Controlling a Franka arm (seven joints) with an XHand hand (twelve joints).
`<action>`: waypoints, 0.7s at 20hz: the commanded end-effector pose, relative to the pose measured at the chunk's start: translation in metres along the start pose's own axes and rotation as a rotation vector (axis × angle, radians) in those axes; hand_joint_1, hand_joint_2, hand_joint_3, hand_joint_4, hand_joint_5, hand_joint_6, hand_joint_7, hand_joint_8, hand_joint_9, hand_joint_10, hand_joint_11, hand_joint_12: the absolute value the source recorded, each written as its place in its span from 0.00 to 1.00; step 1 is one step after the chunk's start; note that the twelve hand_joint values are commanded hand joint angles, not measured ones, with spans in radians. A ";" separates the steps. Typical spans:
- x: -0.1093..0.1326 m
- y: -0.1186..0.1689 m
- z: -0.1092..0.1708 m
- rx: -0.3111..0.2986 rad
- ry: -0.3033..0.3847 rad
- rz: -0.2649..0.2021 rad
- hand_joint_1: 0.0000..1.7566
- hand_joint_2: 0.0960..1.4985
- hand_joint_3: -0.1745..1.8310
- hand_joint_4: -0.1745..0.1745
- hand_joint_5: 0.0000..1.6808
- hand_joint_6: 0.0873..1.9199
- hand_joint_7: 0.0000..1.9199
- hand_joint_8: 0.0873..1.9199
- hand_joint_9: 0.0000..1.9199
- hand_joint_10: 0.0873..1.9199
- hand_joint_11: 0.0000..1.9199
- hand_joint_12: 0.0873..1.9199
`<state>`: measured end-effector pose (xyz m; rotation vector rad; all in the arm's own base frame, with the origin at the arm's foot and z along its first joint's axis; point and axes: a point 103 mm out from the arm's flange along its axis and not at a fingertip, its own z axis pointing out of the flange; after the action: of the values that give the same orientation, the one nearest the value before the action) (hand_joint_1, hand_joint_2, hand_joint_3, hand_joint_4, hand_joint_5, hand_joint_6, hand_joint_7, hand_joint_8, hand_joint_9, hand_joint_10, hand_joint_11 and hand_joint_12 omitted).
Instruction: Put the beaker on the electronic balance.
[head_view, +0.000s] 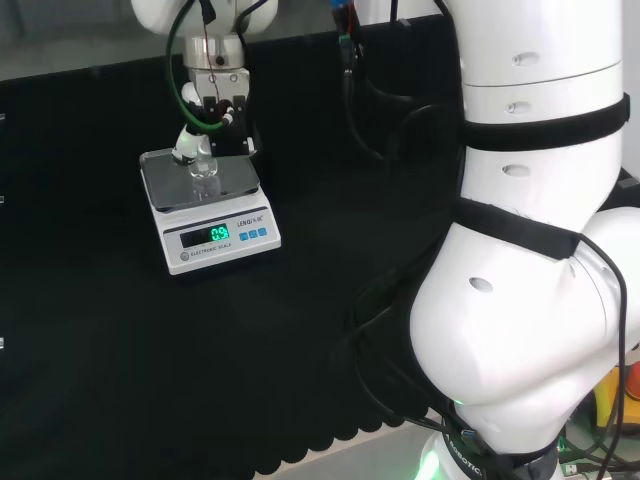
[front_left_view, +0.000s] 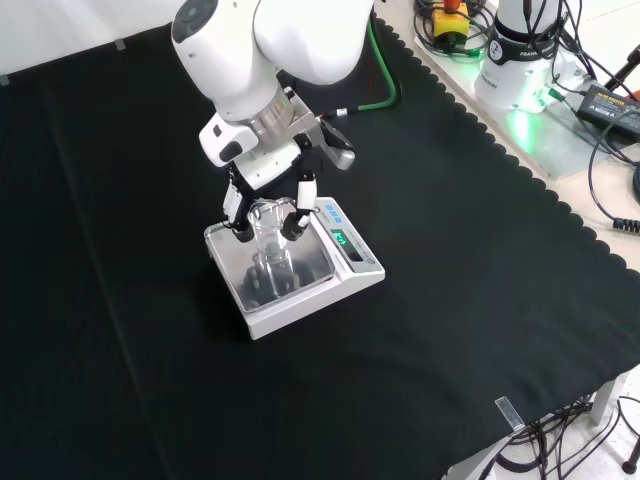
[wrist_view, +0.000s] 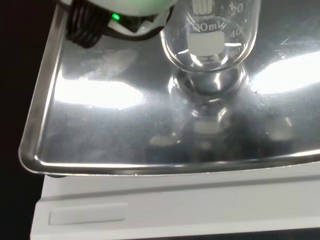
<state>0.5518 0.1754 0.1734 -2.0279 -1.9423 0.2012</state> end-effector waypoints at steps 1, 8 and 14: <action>0.002 0.002 0.005 0.003 -0.017 0.008 0.69 0.43 0.47 0.02 0.46 0.39 0.46 0.41 0.68 0.11 0.75 0.27; 0.005 0.003 0.008 0.005 -0.034 0.015 0.69 0.43 0.47 0.02 0.46 0.39 0.46 0.41 0.68 0.11 0.75 0.27; 0.005 0.004 0.010 0.012 -0.043 0.024 0.69 0.43 0.47 0.03 0.45 0.39 0.46 0.41 0.68 0.11 0.75 0.27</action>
<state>0.5529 0.1819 0.1649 -2.0571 -1.9411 0.2543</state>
